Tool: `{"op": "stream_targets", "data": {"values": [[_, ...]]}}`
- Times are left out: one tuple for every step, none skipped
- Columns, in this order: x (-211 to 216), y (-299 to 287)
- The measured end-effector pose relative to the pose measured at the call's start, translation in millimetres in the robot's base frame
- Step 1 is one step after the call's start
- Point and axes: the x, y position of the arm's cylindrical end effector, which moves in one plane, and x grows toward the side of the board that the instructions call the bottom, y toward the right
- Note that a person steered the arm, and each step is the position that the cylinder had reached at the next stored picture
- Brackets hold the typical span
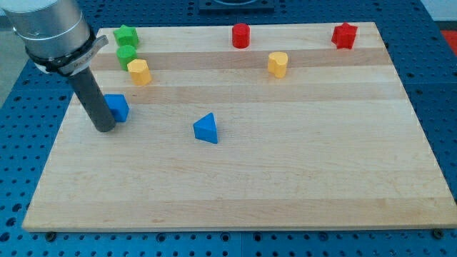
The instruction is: Push the blue cube towards the center left
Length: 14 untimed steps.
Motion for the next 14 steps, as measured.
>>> {"op": "stream_targets", "data": {"values": [[0, 5], [12, 36], [10, 42], [0, 32], [-4, 6], [-4, -15], [-3, -14], [10, 6], [8, 25], [-2, 28], [-12, 28], [-18, 28], [-20, 21], [-20, 2]]}}
